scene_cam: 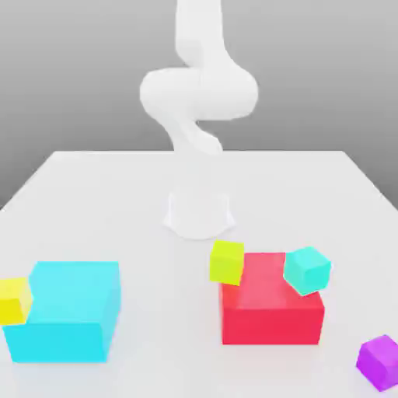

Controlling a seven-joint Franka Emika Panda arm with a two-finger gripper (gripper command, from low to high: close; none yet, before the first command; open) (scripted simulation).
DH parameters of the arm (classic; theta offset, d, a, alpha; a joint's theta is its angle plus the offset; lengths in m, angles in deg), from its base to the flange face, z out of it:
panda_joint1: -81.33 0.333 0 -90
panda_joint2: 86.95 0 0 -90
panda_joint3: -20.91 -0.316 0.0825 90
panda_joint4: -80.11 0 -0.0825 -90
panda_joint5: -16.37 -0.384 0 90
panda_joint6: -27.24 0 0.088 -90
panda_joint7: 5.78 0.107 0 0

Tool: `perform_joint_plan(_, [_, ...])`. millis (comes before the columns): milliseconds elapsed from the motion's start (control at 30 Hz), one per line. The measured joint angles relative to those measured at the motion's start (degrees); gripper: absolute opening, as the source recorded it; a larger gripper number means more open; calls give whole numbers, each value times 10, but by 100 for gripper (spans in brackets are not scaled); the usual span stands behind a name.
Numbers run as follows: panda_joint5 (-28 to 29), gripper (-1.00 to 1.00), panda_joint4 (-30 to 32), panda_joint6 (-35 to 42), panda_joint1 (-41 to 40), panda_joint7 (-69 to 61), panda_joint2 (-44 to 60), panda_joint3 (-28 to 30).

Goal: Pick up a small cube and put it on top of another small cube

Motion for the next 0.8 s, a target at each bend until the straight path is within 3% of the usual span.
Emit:
perform_joint_plan(500, [79, 0, -7, -84, 22, 93, 314, -123])
perform_joint_plan(800, [127, 0, -11, -134, 81, 149, 501, -152])
